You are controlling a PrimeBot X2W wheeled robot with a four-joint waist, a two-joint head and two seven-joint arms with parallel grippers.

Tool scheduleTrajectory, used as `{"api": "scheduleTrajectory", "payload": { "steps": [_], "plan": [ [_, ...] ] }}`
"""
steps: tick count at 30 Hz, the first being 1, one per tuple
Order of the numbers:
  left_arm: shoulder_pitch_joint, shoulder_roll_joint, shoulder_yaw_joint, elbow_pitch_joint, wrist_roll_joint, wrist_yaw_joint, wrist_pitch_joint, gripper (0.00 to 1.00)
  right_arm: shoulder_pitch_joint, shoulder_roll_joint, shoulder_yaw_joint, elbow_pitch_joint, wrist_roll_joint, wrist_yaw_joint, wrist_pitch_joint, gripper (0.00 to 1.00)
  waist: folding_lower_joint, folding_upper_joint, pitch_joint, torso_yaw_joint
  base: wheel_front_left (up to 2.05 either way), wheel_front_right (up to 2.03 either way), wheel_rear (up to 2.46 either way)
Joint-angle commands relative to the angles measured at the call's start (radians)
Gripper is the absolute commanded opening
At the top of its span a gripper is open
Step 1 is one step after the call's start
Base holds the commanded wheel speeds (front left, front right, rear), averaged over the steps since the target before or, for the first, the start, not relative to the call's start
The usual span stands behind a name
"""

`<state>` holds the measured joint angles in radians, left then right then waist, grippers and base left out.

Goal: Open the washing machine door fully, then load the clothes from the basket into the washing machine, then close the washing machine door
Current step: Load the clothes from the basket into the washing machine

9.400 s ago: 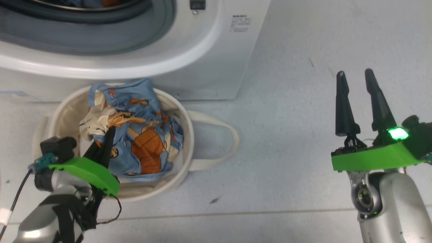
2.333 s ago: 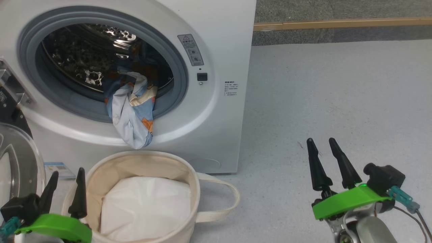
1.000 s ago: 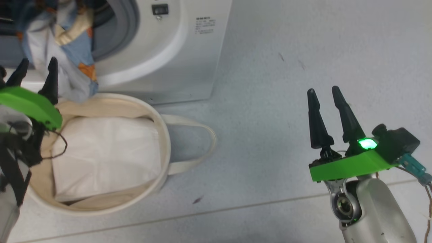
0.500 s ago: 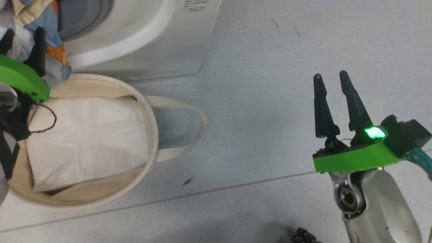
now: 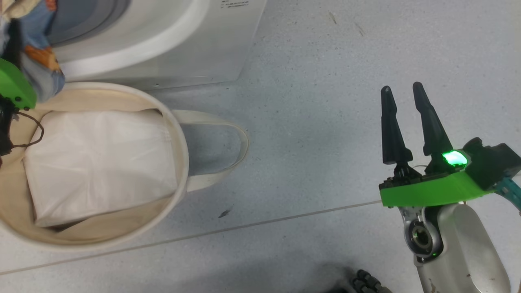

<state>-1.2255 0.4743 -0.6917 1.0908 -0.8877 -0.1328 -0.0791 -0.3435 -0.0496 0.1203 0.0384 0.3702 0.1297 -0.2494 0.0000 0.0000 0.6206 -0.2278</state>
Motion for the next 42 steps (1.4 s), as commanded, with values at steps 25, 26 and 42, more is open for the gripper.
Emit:
{"api": "scheduleTrajectory", "payload": {
  "steps": [25,26,42],
  "plan": [
    [-0.25,0.105,-0.039,-0.05,-0.069,0.002,-0.17,0.0,-0.007,-0.001,0.023,-0.055,-0.009,0.001,-0.012,1.0,0.0,0.0,0.057,-0.001,0.0,0.0,0.0],
    [-0.271,0.109,-0.041,-0.046,-0.068,0.002,-0.171,0.0,-0.009,-0.001,0.024,-0.061,-0.007,0.001,-0.012,1.0,0.0,0.0,0.067,-0.004,0.0,0.0,0.0],
    [-0.58,0.172,0.105,-0.091,0.059,0.005,-0.182,0.0,-0.029,-0.001,0.03,-0.136,0.018,0.001,-0.012,1.0,0.0,0.0,0.241,-0.058,0.0,0.0,0.0]
  ]
}}
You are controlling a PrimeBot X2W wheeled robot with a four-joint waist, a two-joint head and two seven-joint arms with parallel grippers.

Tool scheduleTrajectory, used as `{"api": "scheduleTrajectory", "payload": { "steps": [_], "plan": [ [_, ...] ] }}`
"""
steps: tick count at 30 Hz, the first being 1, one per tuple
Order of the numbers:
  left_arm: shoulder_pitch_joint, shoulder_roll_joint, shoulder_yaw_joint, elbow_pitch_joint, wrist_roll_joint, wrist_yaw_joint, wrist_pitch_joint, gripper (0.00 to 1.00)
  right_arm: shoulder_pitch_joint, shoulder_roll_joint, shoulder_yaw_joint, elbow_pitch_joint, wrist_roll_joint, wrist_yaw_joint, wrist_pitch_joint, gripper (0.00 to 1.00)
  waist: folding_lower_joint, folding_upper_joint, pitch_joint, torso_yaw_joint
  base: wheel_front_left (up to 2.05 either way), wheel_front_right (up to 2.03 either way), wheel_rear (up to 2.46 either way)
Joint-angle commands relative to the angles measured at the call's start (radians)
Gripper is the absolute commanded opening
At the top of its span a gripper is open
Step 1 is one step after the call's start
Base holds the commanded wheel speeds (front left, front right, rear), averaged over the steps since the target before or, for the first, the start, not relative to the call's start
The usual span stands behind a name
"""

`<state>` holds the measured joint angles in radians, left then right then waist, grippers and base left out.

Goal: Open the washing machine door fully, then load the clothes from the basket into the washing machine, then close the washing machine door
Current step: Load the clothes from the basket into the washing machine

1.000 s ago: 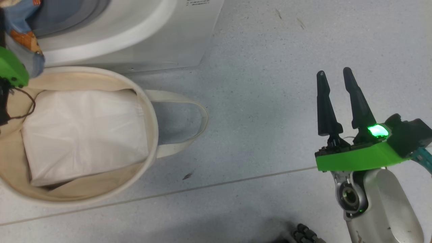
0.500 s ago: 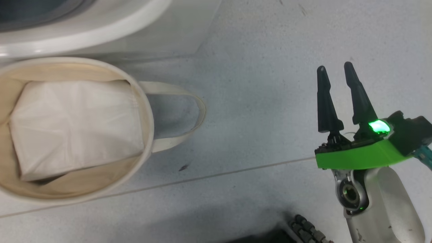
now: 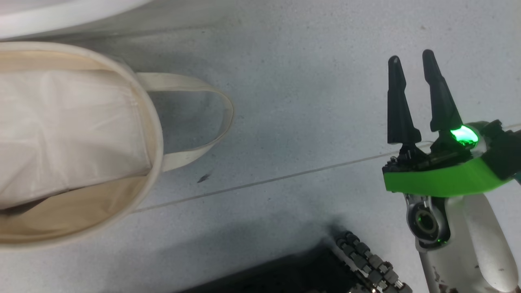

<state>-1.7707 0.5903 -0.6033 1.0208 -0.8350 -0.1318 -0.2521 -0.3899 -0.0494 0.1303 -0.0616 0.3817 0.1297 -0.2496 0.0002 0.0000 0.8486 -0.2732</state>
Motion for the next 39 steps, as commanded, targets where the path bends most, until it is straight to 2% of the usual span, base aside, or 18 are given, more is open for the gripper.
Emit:
{"api": "scheduleTrajectory", "payload": {
  "steps": [1,4,7,8,9,14,20,25,29,39],
  "plan": [
    [-0.036,0.061,0.05,-0.032,0.017,0.007,-0.009,0.0,0.015,-0.001,0.023,-0.037,0.008,0.001,-0.012,1.0,-0.0002,0.0,0.018,-0.015,0.0,0.0,0.0],
    [-0.016,0.063,0.142,-0.07,0.065,0.009,-0.01,0.0,0.009,-0.001,0.025,-0.039,0.011,0.001,-0.012,1.0,-0.0002,0.0,0.027,-0.014,0.0,0.0,0.0],
    [0.035,0.039,0.194,-0.062,0.104,0.007,-0.01,0.0,0.004,-0.001,0.027,-0.032,0.006,0.001,-0.012,1.0,-0.0002,0.0,0.023,-0.006,0.0,0.0,0.0],
    [0.051,0.026,0.199,-0.038,0.106,0.005,-0.01,0.4,0.003,-0.001,0.027,-0.027,0.004,0.001,-0.012,1.0,-0.0002,0.0,0.018,-0.002,0.0,0.0,0.0],
    [0.062,0.011,0.202,-0.01,0.103,0.004,-0.01,1.0,0.002,-0.001,0.029,-0.023,0.001,0.001,-0.012,1.0,-0.0002,0.0,0.013,0.001,0.0,0.0,0.0],
    [0.084,-0.044,0.128,0.103,0.091,0.002,0.064,1.0,0.002,-0.001,0.028,-0.012,-0.014,0.001,-0.012,1.0,-0.0002,0.0,-0.016,0.019,0.0,0.0,0.0],
    [0.131,-0.041,0.055,0.145,0.085,0.001,0.085,1.0,0.009,-0.001,0.017,0.002,-0.03,0.001,-0.012,1.0,-0.0002,0.0,-0.082,0.037,0.0,0.0,0.0],
    [0.217,-0.056,0.022,0.213,0.075,0.001,0.1,1.0,0.023,-0.001,0.012,0.038,-0.041,0.001,-0.012,1.0,-0.0002,0.0,-0.188,0.052,0.0,0.0,0.0],
    [0.299,-0.088,0.012,0.221,0.046,0.001,0.106,1.0,0.038,-0.001,0.01,0.08,-0.05,0.001,-0.012,1.0,-0.0002,0.0,-0.27,0.069,0.0,0.0,0.0],
    [0.546,-0.134,-0.022,0.169,-0.011,0.001,0.024,1.0,0.065,-0.001,0.012,0.175,-0.063,0.001,-0.008,1.0,-0.0002,0.0,-0.483,0.11,0.0,0.0,0.0]
  ]
}}
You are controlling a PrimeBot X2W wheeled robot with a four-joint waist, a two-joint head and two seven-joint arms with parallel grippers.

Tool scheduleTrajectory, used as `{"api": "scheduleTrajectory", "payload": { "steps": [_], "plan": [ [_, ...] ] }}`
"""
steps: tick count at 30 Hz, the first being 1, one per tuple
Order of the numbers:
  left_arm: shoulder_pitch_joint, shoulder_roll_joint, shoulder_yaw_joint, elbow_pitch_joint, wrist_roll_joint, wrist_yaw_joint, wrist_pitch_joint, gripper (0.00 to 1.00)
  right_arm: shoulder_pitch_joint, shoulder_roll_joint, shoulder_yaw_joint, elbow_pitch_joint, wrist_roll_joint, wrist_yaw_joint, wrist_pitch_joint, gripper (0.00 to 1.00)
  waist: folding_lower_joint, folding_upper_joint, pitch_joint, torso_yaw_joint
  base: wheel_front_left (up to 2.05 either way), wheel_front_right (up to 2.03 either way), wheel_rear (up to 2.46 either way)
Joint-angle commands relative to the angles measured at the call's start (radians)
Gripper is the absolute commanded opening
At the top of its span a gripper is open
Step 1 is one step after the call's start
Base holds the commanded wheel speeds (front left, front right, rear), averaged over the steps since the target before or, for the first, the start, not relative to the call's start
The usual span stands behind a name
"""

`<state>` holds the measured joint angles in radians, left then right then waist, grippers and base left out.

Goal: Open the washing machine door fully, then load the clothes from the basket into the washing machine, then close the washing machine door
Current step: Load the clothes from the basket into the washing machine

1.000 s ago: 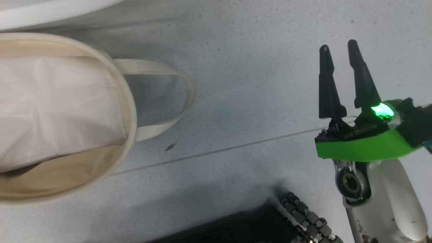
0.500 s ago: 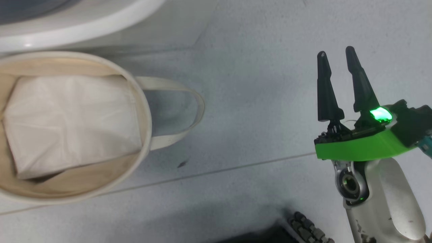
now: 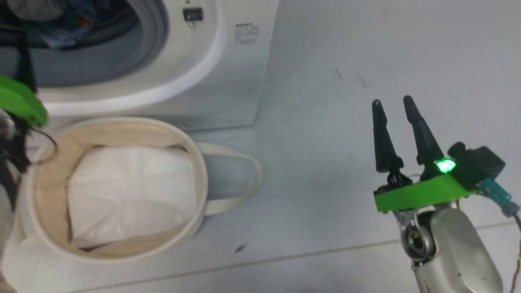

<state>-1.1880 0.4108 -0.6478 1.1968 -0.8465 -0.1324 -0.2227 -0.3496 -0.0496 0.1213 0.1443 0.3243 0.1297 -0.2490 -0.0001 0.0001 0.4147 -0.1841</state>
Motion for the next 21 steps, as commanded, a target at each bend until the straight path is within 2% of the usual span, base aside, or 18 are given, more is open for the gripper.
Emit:
{"api": "scheduleTrajectory", "payload": {
  "steps": [1,7,10,21],
  "plan": [
    [-0.008,0.041,0.016,-0.022,-0.004,0.002,-0.012,1.0,0.032,-0.001,0.016,-0.024,-0.008,0.001,-0.004,1.0,0.0001,-0.0001,-0.069,0.027,0.0,0.0,0.0],
    [0.161,0.028,-0.014,-0.133,-0.034,0.002,-0.032,1.0,0.083,-0.001,-0.019,-0.008,-0.018,0.001,0.023,1.0,0.0001,-0.0001,-0.182,0.069,0.0,0.0,0.0],
    [0.234,0.038,0.005,-0.186,-0.055,0.004,-0.037,1.0,0.109,-0.001,-0.028,-0.011,-0.017,0.001,0.038,1.0,0.0001,-0.0001,-0.23,0.086,0.0,0.0,0.0],
    [0.629,0.113,0.184,-0.63,-0.011,0.118,-0.039,1.0,0.199,-0.001,-0.064,-0.049,-0.006,0.001,0.076,1.0,0.0001,-0.0001,-0.332,0.135,0.0,0.0,0.0]
  ]
}}
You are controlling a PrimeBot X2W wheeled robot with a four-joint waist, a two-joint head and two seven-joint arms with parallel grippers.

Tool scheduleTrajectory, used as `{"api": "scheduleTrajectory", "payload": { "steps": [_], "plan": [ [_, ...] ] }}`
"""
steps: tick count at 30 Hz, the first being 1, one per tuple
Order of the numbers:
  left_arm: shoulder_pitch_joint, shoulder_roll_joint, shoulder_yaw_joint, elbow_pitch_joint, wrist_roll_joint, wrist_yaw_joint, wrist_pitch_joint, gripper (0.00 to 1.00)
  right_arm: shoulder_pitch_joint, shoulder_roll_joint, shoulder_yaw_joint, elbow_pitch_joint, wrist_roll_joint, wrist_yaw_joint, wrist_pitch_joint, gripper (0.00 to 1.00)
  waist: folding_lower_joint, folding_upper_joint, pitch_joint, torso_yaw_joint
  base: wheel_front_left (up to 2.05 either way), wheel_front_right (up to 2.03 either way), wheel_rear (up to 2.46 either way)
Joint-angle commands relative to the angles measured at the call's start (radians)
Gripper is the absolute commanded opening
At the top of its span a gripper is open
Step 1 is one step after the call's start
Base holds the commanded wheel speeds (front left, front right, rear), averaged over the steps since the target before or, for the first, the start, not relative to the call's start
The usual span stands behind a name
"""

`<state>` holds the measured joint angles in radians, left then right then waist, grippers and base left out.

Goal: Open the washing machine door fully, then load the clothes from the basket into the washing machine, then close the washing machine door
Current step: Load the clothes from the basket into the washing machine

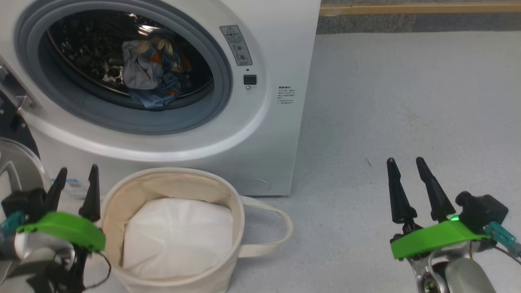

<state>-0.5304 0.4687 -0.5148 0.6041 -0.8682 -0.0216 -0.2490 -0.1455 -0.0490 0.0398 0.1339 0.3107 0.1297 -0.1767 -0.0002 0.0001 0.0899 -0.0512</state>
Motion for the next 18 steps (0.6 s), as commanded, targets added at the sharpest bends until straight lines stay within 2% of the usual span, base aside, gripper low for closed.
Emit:
{"api": "scheduleTrajectory", "payload": {
  "steps": [1,9,18],
  "plan": [
    [-0.002,0.061,0.061,-0.071,0.01,0.014,-0.013,1.0,-0.002,-0.001,0.017,-0.039,0.011,0.001,0.003,1.0,0.0002,-0.0001,-0.011,0.002,0.0,0.0,0.0],
    [0.173,0.121,0.125,-0.271,-0.001,0.091,-0.013,1.0,0.016,-0.001,0.022,-0.033,0.019,0.001,0.004,1.0,0.0002,-0.0001,-0.049,-0.021,0.0,0.0,0.0],
    [0.265,0.173,0.149,-0.366,0.005,0.17,-0.003,1.0,0.026,-0.001,0.019,-0.038,0.016,0.001,0.018,1.0,0.0002,-0.0001,-0.079,-0.038,0.0,0.0,0.0]
  ]
}}
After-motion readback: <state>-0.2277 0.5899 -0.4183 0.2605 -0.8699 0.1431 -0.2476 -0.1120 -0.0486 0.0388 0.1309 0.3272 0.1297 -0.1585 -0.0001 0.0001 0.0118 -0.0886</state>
